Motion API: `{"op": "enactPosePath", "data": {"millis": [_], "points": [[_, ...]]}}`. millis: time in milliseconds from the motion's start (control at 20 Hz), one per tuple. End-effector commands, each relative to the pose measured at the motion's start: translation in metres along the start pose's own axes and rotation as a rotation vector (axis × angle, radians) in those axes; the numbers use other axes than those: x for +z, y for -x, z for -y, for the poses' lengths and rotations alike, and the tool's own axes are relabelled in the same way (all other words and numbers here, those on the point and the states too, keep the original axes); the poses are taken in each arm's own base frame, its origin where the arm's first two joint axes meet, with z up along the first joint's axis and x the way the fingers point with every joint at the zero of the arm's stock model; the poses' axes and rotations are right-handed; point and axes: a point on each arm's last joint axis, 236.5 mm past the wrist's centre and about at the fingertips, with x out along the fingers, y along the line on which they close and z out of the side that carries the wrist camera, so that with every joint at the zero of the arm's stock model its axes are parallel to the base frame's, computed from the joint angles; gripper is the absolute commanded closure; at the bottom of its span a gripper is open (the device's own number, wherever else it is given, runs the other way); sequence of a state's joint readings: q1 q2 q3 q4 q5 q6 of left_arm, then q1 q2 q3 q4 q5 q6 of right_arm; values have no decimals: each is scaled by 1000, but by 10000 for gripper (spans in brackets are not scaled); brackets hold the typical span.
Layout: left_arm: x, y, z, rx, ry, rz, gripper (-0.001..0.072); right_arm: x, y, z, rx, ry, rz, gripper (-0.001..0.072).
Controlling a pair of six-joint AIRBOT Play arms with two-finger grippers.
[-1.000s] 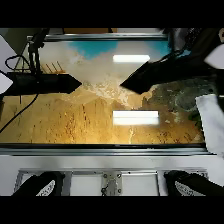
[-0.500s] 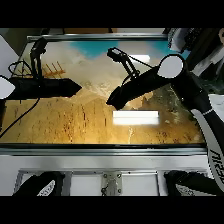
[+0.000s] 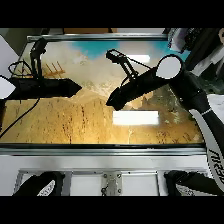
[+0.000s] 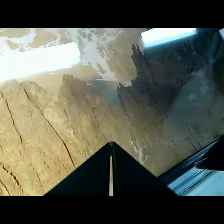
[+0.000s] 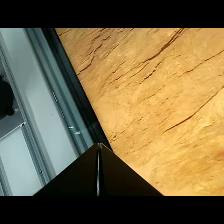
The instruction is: Fold the clothes and pants, and hang the long-sleeved shirts on hangers.
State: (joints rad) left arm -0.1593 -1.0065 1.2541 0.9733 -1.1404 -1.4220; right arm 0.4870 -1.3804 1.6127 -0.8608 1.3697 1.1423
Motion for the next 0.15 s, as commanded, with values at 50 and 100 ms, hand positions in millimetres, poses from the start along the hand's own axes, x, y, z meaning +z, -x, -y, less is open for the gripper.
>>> {"op": "enactPosePath", "data": {"millis": [50,100], "points": [[0,0,0,1,-1,1,691,0,0,0,1,1,-1,689],[0,0,0,1,-1,1,690,0,0,0,1,1,-1,689]]}}
